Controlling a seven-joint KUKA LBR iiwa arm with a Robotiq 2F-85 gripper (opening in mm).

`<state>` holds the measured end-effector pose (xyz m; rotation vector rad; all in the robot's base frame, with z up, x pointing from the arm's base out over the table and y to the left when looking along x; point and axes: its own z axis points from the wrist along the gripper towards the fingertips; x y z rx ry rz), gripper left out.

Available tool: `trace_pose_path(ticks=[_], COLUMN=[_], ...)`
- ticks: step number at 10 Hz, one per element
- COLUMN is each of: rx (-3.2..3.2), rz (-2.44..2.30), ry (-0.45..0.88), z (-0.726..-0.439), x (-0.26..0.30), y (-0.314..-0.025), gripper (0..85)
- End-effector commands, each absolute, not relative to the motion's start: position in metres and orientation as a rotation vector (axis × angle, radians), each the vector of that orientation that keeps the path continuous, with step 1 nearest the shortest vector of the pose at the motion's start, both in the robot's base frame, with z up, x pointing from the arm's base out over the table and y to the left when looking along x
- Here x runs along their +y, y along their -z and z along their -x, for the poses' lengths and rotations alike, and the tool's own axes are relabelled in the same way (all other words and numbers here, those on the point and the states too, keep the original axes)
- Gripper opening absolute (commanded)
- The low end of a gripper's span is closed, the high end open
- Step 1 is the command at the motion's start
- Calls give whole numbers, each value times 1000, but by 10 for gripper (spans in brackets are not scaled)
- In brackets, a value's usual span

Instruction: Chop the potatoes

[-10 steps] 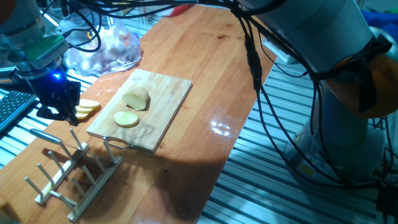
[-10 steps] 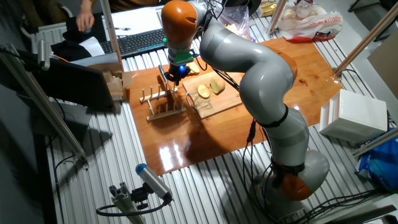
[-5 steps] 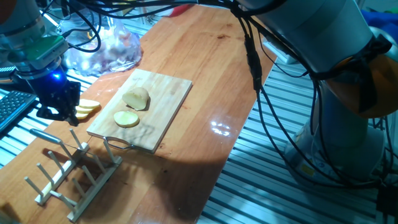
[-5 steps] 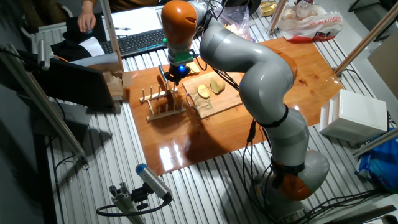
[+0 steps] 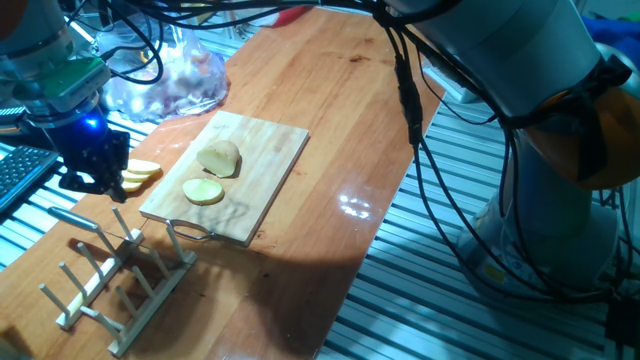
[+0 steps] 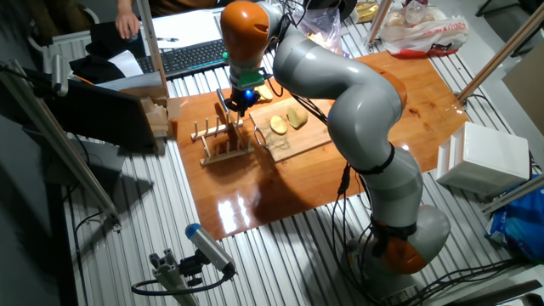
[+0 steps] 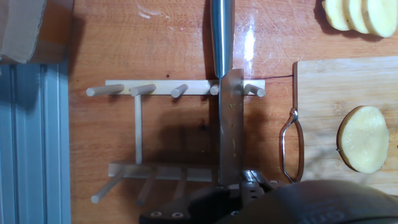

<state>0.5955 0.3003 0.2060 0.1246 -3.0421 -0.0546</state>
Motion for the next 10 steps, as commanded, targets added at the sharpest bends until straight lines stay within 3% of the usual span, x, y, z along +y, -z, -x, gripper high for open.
trace_pose_path(ticks=[1, 10], rx=[-3042, -3040], rz=[-125, -129], ry=[55, 55], z=[-595, -595], x=[300, 302], y=[-206, -206], gripper=[0, 0])
